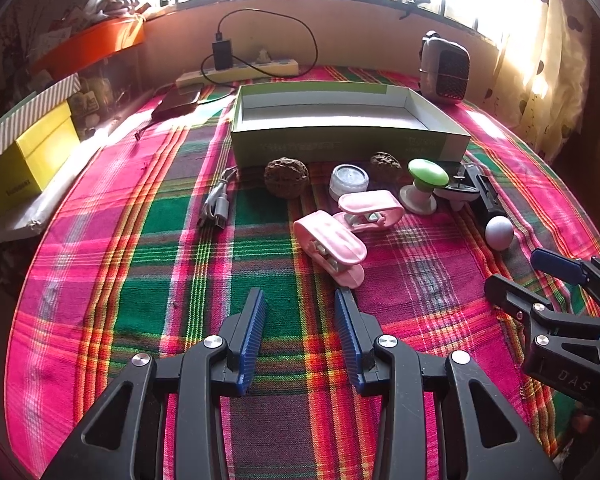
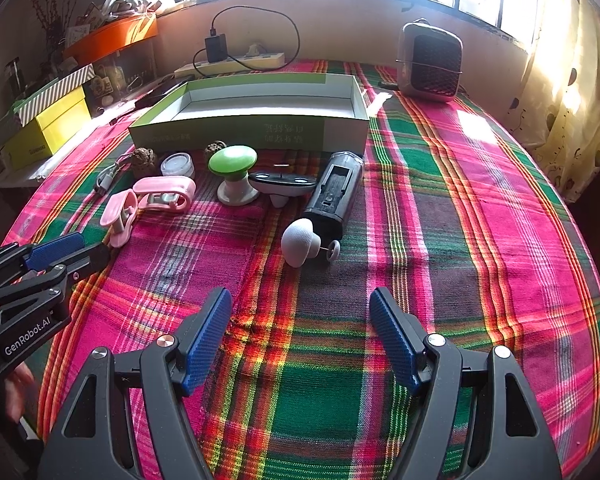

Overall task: Organize objects
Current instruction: 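Move left gripper to the pink clip while right gripper approaches the white ball knob, then close left gripper on the pink clip while right gripper closes on the white ball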

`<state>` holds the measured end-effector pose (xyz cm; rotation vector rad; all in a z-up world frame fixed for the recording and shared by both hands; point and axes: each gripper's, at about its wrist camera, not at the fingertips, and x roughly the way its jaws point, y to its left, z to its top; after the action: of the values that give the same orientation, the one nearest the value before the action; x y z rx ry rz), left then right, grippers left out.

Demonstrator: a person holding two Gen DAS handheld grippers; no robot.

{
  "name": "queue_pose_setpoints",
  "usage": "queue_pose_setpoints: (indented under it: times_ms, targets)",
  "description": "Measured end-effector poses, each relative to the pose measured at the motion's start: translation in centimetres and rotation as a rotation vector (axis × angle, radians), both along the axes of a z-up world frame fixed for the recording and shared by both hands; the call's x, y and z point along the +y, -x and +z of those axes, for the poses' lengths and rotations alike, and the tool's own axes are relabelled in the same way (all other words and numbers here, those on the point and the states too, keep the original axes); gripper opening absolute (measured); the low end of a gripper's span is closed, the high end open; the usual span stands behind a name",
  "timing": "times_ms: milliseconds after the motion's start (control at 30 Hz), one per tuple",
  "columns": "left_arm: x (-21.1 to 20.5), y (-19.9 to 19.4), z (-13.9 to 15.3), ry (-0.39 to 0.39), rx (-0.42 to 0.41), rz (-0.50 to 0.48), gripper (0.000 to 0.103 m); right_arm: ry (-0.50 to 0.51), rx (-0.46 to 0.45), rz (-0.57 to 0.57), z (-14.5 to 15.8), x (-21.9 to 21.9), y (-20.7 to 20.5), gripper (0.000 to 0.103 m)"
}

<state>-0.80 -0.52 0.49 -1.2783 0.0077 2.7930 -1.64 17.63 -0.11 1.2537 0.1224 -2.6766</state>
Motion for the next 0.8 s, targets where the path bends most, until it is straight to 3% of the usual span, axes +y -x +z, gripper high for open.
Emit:
queue_pose_setpoints:
  times_ms: [133, 333, 567, 800]
  targets:
    - [0.0, 0.0, 0.4, -0.084, -0.006, -0.060, 0.033, 0.016, -0.017, -0.026, 0.3, 0.5, 1.1, 0.072]
    - [0.6, 0.8, 1.3, -0.099, 0.014, -0.067, 0.036, 0.016, 0.002, -0.047, 1.2, 0.9, 2.4, 0.072]
    - [0.4, 2.2, 1.2, -0.072, -0.010, -0.008, 0.036, 0.000, -0.011, -0.058, 0.7, 0.7, 3.3, 0.072]
    - [-0.5, 2.5, 1.1, -0.053, -0.014, 0.026, 0.036, 0.011, -0.025, -0.080, 0.3, 1.8, 3.3, 0.062]
